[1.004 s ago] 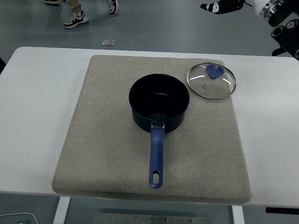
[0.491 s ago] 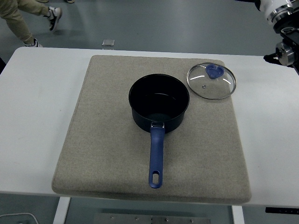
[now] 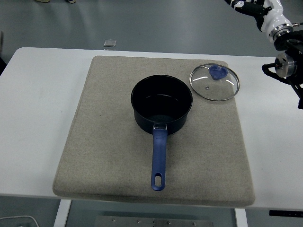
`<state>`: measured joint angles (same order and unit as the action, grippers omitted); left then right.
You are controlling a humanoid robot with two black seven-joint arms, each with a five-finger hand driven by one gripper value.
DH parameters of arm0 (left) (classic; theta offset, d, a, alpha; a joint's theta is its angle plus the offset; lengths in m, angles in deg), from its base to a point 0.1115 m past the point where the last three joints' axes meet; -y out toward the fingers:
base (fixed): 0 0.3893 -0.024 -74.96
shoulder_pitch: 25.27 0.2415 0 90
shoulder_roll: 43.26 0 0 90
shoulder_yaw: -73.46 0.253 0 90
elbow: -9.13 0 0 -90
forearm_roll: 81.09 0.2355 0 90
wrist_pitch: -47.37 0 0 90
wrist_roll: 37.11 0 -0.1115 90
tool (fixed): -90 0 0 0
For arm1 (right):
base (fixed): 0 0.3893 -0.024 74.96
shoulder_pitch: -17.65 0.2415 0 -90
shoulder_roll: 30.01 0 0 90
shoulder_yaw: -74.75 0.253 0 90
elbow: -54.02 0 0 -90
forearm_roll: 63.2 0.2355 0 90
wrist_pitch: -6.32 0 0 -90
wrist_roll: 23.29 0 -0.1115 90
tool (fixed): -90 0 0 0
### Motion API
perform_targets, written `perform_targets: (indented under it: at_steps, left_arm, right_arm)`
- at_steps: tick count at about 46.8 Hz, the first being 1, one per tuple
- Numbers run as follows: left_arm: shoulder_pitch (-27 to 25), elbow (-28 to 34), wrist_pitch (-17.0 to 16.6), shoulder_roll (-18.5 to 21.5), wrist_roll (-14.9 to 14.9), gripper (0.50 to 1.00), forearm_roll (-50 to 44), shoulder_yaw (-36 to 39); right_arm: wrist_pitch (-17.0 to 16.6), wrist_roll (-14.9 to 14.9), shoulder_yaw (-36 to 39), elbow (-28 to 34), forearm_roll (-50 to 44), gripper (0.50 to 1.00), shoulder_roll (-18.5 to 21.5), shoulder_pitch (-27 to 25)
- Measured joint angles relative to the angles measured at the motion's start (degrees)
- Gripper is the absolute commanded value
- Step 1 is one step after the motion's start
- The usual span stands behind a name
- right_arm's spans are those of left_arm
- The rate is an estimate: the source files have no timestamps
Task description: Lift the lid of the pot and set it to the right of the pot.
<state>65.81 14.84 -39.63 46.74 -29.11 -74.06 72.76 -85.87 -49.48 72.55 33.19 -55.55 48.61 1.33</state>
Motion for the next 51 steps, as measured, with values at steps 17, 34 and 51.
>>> perform_targets:
  at_steps: [17,34,51]
  left_arm:
    - [0.1,0.0,0.0,0.0,0.0,1.0,0.0,0.0]
    - [0.1,0.0,0.0,0.0,0.0,1.0,0.0,0.0]
    - [0.1,0.0,0.0,0.0,0.0,1.0,0.0,0.0]
  right_arm:
    - [0.4,0.4,2.4,0.0,4.1,0.893,1.7,-2.7]
    - [0.2,-0.4,2.6,0.0,7.5,0.893,2.1,-4.1]
    - [-0.9,-6.6,4.3,0.0,7.1,0.893,2.5,-6.5]
